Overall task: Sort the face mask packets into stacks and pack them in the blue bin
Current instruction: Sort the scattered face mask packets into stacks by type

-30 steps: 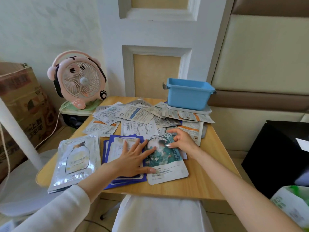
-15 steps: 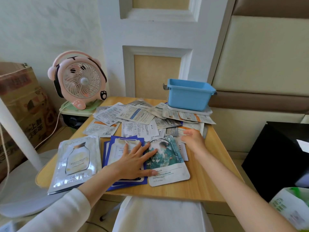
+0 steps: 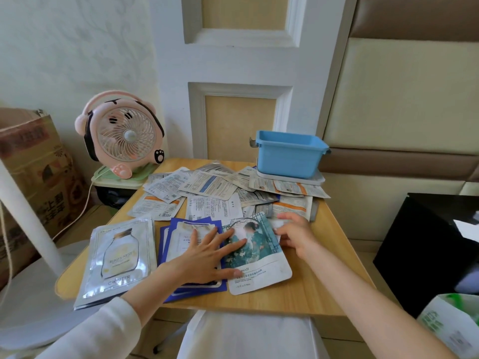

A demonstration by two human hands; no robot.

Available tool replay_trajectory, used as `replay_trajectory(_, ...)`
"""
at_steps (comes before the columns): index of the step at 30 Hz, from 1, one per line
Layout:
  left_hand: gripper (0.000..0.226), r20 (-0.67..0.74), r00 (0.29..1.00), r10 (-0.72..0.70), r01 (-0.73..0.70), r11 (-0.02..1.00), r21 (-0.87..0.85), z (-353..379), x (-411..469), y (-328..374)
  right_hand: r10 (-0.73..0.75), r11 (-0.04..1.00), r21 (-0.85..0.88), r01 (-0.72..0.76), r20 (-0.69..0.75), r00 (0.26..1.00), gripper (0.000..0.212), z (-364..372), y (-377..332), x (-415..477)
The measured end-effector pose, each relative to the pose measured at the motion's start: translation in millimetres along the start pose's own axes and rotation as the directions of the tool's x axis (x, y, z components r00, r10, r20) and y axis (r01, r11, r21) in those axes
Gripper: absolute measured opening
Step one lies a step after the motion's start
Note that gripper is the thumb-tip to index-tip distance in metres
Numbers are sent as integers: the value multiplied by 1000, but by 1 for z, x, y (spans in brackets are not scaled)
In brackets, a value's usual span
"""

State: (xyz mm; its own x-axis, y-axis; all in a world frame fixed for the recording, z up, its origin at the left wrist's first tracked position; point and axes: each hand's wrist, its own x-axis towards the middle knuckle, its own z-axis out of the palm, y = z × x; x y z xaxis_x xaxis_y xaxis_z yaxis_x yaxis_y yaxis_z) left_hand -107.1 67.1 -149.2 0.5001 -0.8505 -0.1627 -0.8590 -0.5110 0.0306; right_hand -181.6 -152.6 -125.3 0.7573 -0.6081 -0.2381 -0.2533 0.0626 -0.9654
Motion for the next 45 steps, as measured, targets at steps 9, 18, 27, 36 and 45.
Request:
replay_trajectory(9,83,20,1000,8,-8,1000,3,0,1,-2,-467,884,-80,461,-199,862,41,-64,-60,11)
replay_trajectory(18,91,25,1000,6,-6,999,-36,-4,-1,-1,-459,888,-25,459,-104,883,33,-67,-61,10)
replay_trajectory(27,78,95,990,-104,67,-243,-968,-56,8,39,-603,766,464,445,278,748,16,-45,-64,-7)
replay_trajectory(36,30,84,996,1,78,-362,-929,-47,3,55,-419,806,555,207,286,862,43,-16,-28,1)
replay_trajectory(45,12,16,879,-477,-65,-152,-986,-49,9,44,-38,949,285,-133,523,852,53,-14,-19,5)
